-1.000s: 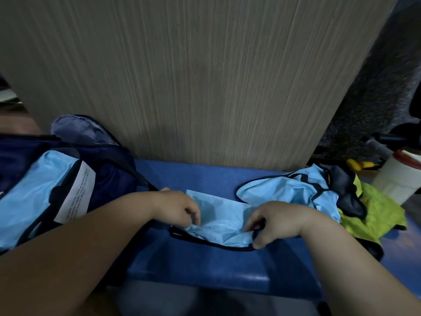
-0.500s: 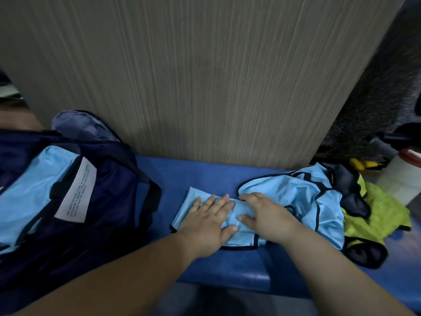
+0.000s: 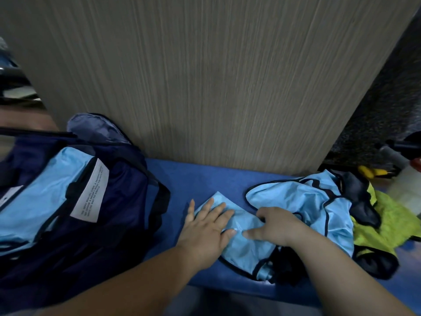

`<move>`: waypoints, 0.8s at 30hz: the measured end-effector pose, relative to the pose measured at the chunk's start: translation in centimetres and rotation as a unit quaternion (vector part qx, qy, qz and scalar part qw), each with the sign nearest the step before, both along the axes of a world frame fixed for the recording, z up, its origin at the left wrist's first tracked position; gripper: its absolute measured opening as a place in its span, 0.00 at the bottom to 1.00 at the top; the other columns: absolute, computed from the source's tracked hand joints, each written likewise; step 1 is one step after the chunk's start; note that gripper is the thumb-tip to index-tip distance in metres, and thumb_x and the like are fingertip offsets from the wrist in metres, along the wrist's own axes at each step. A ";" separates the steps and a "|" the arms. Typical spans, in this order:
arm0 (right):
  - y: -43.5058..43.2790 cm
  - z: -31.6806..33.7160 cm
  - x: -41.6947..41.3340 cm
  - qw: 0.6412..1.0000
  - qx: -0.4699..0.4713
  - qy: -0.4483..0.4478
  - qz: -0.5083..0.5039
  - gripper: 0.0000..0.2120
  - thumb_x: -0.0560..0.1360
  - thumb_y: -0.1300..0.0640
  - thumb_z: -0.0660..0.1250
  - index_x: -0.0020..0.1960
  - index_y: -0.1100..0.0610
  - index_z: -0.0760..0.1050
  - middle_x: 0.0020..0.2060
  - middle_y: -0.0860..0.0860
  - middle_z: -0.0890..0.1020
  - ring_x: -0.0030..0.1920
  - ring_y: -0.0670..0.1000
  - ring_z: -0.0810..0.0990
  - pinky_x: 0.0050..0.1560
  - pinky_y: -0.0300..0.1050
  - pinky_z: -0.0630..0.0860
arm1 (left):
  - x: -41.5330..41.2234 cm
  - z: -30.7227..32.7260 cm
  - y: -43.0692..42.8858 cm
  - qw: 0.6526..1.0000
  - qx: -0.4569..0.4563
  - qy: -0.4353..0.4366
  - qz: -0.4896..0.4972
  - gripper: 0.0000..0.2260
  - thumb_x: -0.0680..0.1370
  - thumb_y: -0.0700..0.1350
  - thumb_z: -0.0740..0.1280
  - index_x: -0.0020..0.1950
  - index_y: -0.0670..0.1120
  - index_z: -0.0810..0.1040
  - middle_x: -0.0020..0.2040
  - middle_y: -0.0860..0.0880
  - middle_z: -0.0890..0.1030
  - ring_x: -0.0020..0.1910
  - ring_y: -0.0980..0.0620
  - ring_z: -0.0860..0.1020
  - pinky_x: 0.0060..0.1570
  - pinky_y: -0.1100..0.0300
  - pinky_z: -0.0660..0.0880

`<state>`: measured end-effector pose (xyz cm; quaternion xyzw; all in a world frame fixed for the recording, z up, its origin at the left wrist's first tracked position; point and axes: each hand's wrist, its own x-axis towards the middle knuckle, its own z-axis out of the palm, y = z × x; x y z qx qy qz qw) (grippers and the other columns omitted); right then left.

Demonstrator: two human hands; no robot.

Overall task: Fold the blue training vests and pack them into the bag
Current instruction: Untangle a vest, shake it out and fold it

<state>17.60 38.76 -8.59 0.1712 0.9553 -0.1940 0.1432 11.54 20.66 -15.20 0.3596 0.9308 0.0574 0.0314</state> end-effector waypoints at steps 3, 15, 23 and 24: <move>-0.2 -0.4 0.0 0.994 -0.086 0.039 -0.048 0.18 0.66 0.44 0.77 0.48 0.49 0.73 0.45 0.45 0.79 0.47 0.45 0.79 0.48 0.40 0.76 | 0.3 -0.1 0.0 1.000 0.000 0.009 0.020 0.38 0.71 0.67 0.29 0.79 0.57 0.49 0.80 0.57 0.45 0.77 0.53 0.35 0.70 0.38 0.28; -3.4 0.8 0.5 0.833 -0.492 0.152 -0.201 0.11 0.77 0.69 0.64 0.52 0.55 0.76 0.40 0.56 0.83 0.34 0.51 0.82 0.30 0.36 0.77 | 0.1 1.4 -1.9 0.898 0.320 -0.221 0.206 0.32 0.77 0.60 0.65 0.76 0.49 0.60 0.75 0.47 0.62 0.73 0.47 0.61 0.73 0.56 0.58; -7.4 1.5 0.2 0.696 -0.654 0.232 -0.186 0.19 0.78 0.68 0.61 0.66 0.54 0.72 0.59 0.61 0.81 0.49 0.60 0.83 0.41 0.49 0.83 | 0.4 6.6 -4.0 0.467 0.574 -0.598 0.309 0.16 0.76 0.47 0.70 0.60 0.39 0.77 0.48 0.40 0.85 0.43 0.43 0.84 0.40 0.53 0.80; -7.9 1.5 0.3 0.694 -0.656 0.238 -0.175 0.19 0.78 0.67 0.61 0.67 0.54 0.72 0.59 0.62 0.81 0.50 0.61 0.82 0.42 0.50 0.83 | 0.6 7.4 -4.6 0.441 0.569 -0.630 0.290 0.13 0.77 0.45 0.69 0.57 0.38 0.79 0.46 0.39 0.85 0.42 0.42 0.84 0.42 0.51 0.80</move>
